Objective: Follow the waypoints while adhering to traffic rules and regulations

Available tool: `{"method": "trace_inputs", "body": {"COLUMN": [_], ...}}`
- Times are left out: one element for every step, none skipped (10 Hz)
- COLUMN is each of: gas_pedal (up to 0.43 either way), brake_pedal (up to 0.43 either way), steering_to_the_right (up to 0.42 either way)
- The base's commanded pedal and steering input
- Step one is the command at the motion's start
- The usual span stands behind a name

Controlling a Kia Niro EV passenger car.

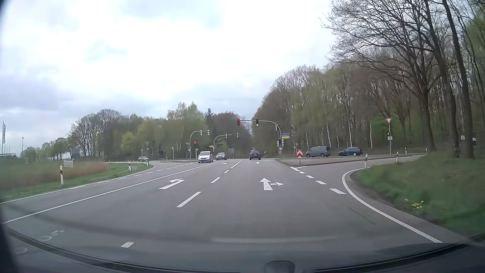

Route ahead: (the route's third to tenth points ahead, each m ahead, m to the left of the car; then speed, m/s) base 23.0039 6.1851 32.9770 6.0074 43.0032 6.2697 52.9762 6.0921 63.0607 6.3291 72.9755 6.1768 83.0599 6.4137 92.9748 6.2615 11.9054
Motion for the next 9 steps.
{"method": "trace_inputs", "body": {"gas_pedal": [0.150, 0.150, 0.150, 0.150, 0.150, 0.150, 0.150, 0.150, 0.150], "brake_pedal": [0.006, 0.006, 0.006, 0.006, 0.006, 0.000, 0.000, 0.000, 0.006], "steering_to_the_right": [-0.002, -0.002, -0.002, -0.003, -0.004, -0.005, -0.005, -0.005, -0.005]}}
